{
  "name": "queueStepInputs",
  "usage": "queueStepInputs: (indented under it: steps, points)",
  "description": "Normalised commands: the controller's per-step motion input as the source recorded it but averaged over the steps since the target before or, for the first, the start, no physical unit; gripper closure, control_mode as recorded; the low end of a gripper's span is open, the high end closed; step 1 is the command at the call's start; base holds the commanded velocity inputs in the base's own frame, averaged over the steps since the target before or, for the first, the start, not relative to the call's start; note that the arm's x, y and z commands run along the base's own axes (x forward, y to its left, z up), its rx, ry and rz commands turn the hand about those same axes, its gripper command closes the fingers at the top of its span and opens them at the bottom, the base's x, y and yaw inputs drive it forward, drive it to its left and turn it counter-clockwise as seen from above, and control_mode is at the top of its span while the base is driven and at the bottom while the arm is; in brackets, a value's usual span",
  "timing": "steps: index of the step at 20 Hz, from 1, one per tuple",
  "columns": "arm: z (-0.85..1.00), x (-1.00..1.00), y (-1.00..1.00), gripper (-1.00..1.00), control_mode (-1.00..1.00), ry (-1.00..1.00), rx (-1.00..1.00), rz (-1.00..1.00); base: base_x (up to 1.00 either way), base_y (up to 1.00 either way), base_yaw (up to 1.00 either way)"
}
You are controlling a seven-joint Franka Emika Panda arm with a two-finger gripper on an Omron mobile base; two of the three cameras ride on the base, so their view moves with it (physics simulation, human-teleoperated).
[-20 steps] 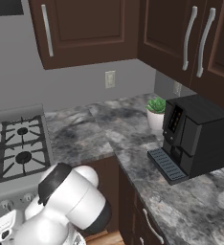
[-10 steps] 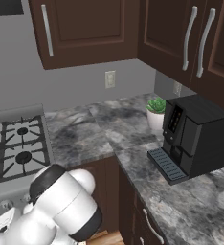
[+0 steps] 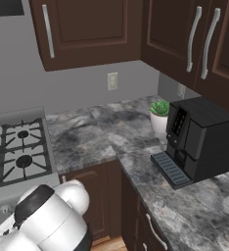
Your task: Put the tomato and lime in the pan. Then turn on the rear center burner and set the heat to medium.
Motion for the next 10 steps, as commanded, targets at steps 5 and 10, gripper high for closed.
queueStepInputs:
  steps: [5, 10]
  points:
    - [-0.30, 0.09, 0.00, -1.00, -1.00, 0.00, 0.00, 0.01, 0.00, 0.00, 0.00]
    - [-0.21, 0.15, 0.00, -1.00, -1.00, 0.00, 0.00, 0.01, 0.00, 0.00, 0.00]
